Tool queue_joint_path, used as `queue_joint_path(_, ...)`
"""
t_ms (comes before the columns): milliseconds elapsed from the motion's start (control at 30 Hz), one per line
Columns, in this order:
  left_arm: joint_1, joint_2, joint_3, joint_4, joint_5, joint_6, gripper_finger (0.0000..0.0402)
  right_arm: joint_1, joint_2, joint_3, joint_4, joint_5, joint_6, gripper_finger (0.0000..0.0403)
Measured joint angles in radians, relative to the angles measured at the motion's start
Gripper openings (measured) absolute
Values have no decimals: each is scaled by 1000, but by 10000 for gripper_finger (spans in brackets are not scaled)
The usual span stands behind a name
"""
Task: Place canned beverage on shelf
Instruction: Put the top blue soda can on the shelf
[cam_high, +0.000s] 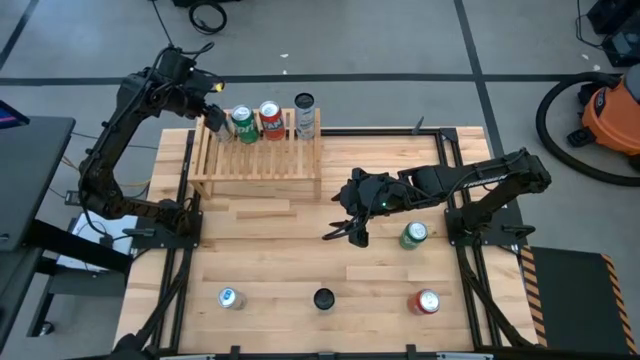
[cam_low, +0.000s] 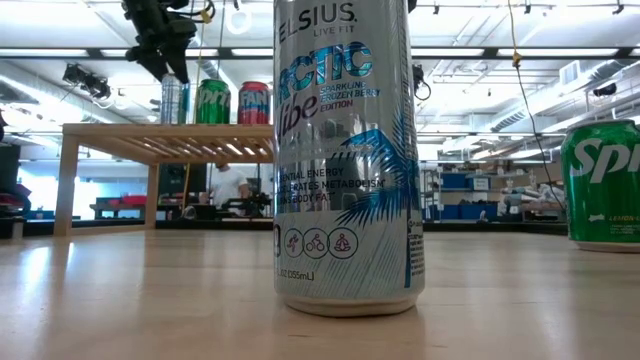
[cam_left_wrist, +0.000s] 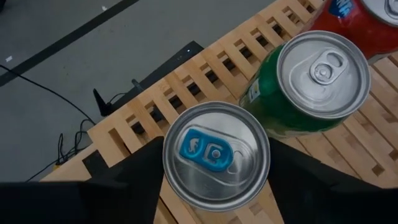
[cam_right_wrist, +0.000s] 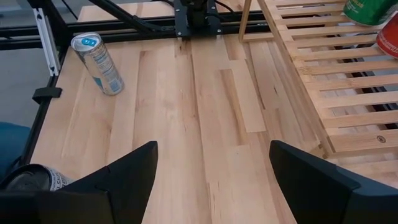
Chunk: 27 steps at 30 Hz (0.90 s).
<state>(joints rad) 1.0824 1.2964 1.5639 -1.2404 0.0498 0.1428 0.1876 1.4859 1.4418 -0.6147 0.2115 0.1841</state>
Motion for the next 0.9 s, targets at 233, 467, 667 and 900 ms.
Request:
queue_joint_path(233, 0, 0, 0, -2, -4, -71, 242, 0, 0, 0, 0, -1, 0, 318)
queue_joint_path(467, 0, -1, 0, -5, -4, -108, 248, 0, 0, 0, 0, -1, 0, 318)
queue_joint_path(667, 0, -1, 1, -5, -1, -158, 247, 0, 0, 0, 0, -1, 1, 318)
queue_joint_path(900, -1, -1, 1, -11, 7, -57, 247, 0, 0, 0, 0, 0, 27, 318)
